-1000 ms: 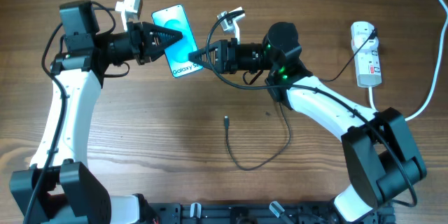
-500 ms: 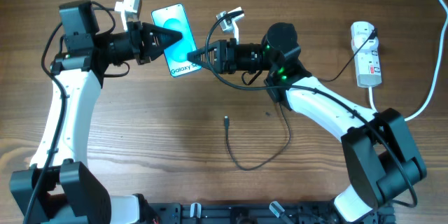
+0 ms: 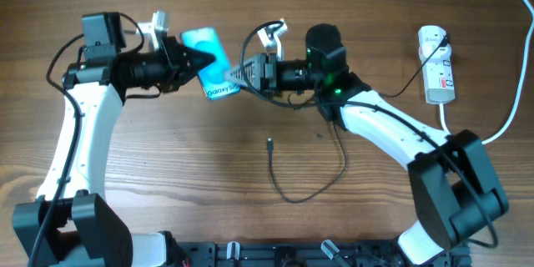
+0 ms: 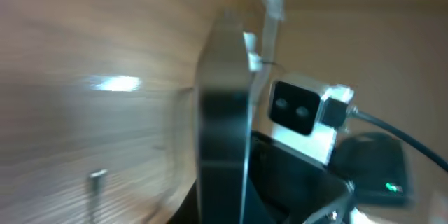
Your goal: Plug charger to phone and switch on socket
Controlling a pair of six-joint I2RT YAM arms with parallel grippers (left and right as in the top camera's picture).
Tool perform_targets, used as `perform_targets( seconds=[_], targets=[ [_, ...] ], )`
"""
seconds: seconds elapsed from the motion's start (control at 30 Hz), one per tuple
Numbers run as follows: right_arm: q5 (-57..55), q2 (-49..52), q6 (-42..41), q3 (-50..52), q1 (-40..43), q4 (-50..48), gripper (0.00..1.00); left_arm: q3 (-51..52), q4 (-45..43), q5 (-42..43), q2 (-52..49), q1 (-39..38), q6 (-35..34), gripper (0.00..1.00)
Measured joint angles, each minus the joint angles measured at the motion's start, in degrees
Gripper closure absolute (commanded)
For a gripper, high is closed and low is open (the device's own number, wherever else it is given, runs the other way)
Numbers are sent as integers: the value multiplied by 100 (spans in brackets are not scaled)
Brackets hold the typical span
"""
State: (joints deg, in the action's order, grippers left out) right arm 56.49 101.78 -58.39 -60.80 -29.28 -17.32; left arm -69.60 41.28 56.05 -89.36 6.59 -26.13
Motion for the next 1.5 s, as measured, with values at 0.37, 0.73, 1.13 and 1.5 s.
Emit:
perform_targets(
  seconds=[0.37, 0.73, 1.13, 1.5],
  targets=[
    [-2767, 2, 2885, 46, 61, 4468, 14, 26, 1231, -3331, -11, -411, 208, 96],
    [-4299, 2, 3488, 44, 61, 5165, 9, 26, 1235, -5117, -1290, -2199, 184, 96],
    [-4371, 2, 3539, 190, 61, 5112, 8, 28, 1268, -5836, -1517, -2428, 87, 96],
    [-4371, 2, 3539, 190, 61, 5097, 8, 188, 1248, -5838, -1523, -2837, -37, 95]
  ],
)
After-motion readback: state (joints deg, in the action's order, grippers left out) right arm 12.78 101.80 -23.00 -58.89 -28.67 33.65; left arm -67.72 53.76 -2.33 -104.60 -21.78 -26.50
